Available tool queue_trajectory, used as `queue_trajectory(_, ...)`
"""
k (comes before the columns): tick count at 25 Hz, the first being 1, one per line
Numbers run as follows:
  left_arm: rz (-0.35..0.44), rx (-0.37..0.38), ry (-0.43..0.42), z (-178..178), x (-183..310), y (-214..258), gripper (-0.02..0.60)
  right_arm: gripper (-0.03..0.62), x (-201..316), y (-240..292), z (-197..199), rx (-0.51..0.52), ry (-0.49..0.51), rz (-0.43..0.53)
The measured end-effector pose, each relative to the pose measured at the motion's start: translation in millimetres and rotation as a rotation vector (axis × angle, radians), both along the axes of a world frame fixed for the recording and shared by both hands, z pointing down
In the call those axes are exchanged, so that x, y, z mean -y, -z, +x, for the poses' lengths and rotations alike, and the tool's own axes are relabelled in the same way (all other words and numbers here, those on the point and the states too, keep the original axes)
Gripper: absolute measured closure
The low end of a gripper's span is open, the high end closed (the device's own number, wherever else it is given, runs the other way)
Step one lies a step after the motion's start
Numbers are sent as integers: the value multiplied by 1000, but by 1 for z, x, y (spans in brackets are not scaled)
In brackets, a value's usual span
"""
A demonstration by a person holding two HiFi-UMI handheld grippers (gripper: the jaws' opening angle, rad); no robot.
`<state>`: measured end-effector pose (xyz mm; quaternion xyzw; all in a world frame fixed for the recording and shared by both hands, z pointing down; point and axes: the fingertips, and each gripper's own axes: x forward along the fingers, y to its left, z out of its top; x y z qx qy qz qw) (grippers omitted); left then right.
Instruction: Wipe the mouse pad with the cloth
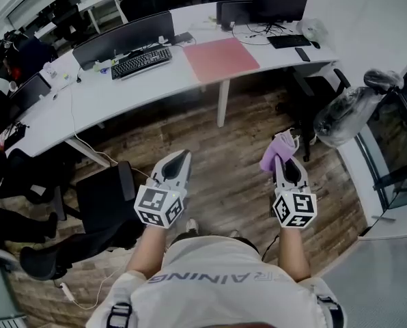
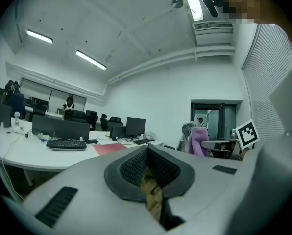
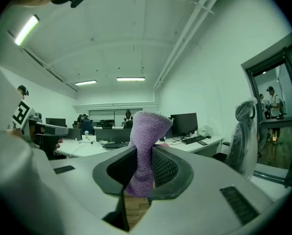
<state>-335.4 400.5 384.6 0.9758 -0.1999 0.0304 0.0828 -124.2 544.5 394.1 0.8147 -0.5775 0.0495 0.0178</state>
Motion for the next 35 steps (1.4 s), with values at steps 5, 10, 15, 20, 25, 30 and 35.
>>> queue_trajectory(5, -8, -6, 1, -4, 12, -2, 549, 499, 12, -1, -4, 3, 4, 1)
queue_trajectory(10, -14, -11, -3, -15, 32, -8, 549, 499, 32, 5, -18, 5, 25, 45)
queue_trajectory(15, -21, -26, -15, -31, 66, -15, 549, 499, 68, 4, -42, -21, 31, 19)
queue_trajectory(20, -60, -17, -48, -34, 105, -33, 549, 497, 97, 2, -56, -26, -2, 7)
queue_trajectory(25, -105, -9, -75, -29, 128, -45, 549, 497, 117, -3, -58, -34, -20, -37)
queue_trajectory(30, -99, -9, -74, -16, 154, -46, 549, 497, 148, -10, -40, -6, -18, -49)
queue_trajectory(35, -105, -1, -24, -2, 188, -48, 549, 496, 193, -10, -19, 5, 40, -30)
